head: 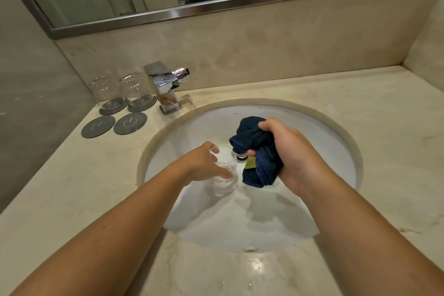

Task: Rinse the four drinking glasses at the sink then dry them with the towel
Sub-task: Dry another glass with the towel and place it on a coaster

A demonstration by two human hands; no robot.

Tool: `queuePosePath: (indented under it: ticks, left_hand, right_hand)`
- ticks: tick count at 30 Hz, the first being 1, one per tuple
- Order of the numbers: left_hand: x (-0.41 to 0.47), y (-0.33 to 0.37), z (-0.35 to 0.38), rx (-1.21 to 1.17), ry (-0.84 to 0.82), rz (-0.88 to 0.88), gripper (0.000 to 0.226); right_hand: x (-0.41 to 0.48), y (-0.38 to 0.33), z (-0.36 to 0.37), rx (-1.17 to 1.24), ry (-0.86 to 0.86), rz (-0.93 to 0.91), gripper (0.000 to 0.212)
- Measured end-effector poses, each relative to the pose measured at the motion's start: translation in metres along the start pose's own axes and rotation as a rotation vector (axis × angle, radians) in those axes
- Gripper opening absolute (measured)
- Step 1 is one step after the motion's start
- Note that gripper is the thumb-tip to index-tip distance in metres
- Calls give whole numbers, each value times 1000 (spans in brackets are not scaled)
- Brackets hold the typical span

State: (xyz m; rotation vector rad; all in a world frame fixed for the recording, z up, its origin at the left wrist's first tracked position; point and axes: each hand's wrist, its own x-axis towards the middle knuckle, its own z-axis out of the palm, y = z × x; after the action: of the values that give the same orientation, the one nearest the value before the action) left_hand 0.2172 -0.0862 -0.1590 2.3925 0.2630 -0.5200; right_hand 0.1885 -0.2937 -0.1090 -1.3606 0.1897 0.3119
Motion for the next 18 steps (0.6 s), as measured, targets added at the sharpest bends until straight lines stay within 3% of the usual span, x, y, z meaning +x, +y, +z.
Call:
queuePosePath:
  ticks: [4,10,14,18]
  left_hand:
    - [-29,11,-17,-182,84,114,75]
    - [-85,22,-15,-779,170,253,69]
    - [-90,26,-1,-812,300,273,78]
    - [-89,24,0,-832,313,290,74]
  right_hand:
    - [1,-3,-5,-14,47,-60,26]
    - [-9,-5,8,34,11,-279,25]
    - [-21,-1,19,-81,-77,-477,30]
    - [-23,-3,20,-150,-121,-566,31]
